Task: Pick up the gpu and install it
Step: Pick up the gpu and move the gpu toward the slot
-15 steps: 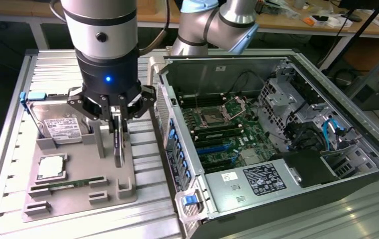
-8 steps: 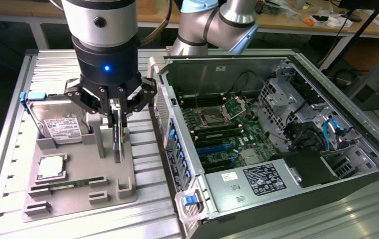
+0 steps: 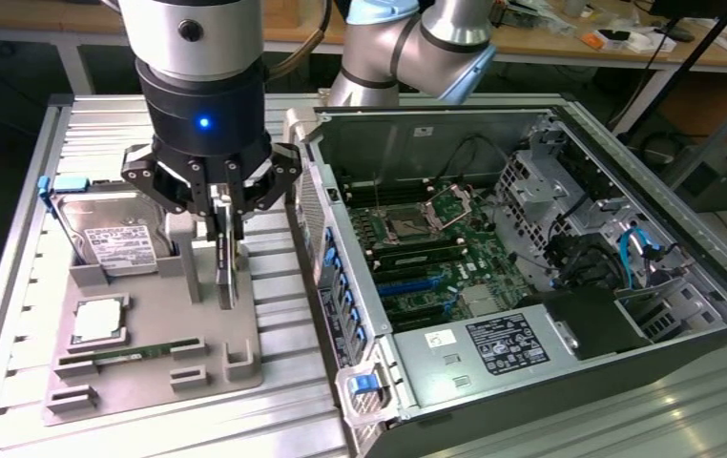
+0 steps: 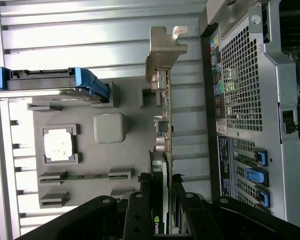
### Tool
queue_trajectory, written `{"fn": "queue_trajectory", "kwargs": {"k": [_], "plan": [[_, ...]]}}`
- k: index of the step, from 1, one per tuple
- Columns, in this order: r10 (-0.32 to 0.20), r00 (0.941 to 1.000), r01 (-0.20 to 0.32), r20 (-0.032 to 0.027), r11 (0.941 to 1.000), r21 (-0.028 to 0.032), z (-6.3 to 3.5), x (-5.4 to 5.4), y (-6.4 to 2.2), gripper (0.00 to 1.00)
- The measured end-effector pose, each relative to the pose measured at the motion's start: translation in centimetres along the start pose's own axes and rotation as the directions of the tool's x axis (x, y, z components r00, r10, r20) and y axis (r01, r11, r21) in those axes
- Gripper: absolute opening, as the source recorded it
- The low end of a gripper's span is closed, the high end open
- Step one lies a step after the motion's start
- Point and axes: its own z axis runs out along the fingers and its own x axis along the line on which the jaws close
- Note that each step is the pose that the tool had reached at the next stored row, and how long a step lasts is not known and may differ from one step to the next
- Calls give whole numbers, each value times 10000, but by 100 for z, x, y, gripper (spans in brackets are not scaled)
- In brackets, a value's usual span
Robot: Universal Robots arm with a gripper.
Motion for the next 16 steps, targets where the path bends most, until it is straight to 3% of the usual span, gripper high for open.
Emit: {"fn": "queue_trajectory", "kwargs": {"k": [8, 16], "plan": [[0, 10000, 0, 0, 10000, 1, -34, -1, 2, 27], [0, 10000, 0, 1, 10000, 0, -172, -4, 8, 27]]}}
